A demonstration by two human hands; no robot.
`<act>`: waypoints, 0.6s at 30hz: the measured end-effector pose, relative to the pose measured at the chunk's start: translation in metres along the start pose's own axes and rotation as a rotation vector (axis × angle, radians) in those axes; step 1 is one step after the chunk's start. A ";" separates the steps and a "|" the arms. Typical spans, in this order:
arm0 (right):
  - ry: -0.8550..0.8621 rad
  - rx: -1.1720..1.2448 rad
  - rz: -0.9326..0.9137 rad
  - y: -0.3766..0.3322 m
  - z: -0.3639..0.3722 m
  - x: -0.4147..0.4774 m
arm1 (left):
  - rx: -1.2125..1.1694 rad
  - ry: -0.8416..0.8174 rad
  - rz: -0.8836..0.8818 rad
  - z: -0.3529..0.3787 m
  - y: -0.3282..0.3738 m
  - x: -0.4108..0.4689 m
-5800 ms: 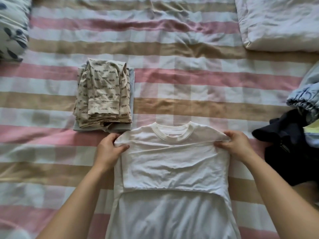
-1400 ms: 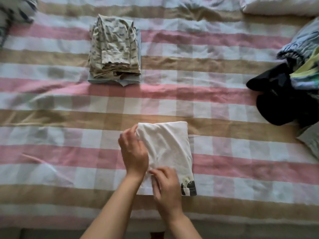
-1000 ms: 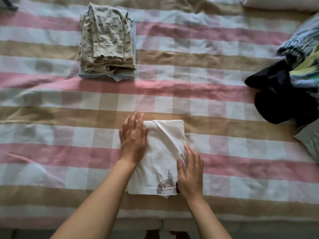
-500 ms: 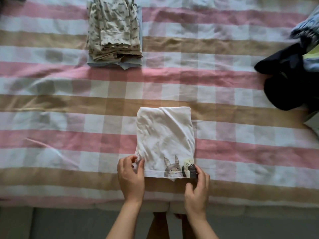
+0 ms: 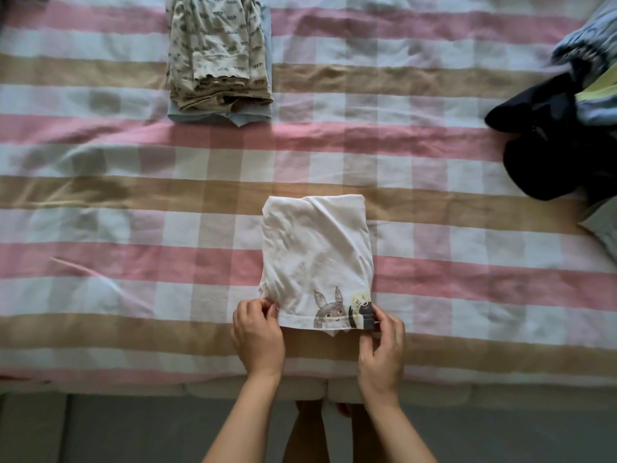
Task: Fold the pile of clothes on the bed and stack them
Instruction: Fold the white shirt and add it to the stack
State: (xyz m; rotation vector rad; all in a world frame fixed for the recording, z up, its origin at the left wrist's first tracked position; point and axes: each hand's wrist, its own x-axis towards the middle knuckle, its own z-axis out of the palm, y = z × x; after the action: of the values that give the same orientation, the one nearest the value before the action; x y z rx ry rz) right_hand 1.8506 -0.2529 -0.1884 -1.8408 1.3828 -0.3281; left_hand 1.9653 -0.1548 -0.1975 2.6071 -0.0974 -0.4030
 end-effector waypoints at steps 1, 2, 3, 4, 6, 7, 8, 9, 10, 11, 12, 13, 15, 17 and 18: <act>-0.002 -0.005 -0.005 0.001 0.000 0.000 | 0.009 -0.009 -0.003 0.001 0.000 0.000; -0.002 -0.009 -0.009 0.001 -0.001 0.000 | 0.001 -0.009 -0.007 0.000 0.001 -0.001; 0.003 -0.014 -0.016 0.002 -0.002 0.000 | -0.028 0.003 -0.011 -0.001 0.001 -0.002; 0.010 -0.020 -0.030 0.003 -0.003 0.001 | -0.070 0.028 -0.009 -0.003 0.002 -0.003; 0.012 -0.036 -0.080 0.005 -0.006 0.001 | -0.140 0.119 0.036 -0.009 0.000 -0.002; 0.000 -0.056 -0.117 0.007 -0.008 0.002 | -0.148 0.164 0.064 -0.013 -0.003 0.000; -0.020 -0.093 -0.160 0.009 -0.009 0.003 | -0.134 0.180 0.078 -0.016 -0.007 0.004; -0.040 -0.141 -0.198 0.011 -0.010 0.005 | -0.105 0.150 0.066 -0.018 -0.011 0.007; -0.059 -0.185 -0.214 0.013 -0.011 0.007 | -0.070 0.093 0.026 -0.019 -0.014 0.010; -0.066 -0.209 -0.210 0.014 -0.012 0.008 | -0.037 0.048 -0.017 -0.020 -0.014 0.012; -0.054 -0.212 -0.203 0.013 -0.013 0.011 | -0.017 0.056 -0.029 -0.021 -0.011 0.015; -0.022 -0.200 -0.209 0.011 -0.013 0.014 | -0.016 0.105 0.019 -0.020 -0.004 0.017; 0.019 -0.176 -0.269 -0.001 -0.011 0.022 | -0.034 0.130 0.279 -0.015 0.017 0.020; -0.044 -0.197 -0.354 -0.020 -0.002 0.036 | 0.037 -0.041 0.602 -0.001 0.040 0.028; -0.112 -0.236 -0.380 -0.028 0.006 0.046 | 0.093 -0.142 0.700 0.008 0.051 0.033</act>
State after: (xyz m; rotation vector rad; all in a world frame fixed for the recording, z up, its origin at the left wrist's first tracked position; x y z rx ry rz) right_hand 1.8906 -0.2889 -0.1831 -2.2847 1.0254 -0.2552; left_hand 1.9948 -0.2080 -0.1878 2.4230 -1.0558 -0.3241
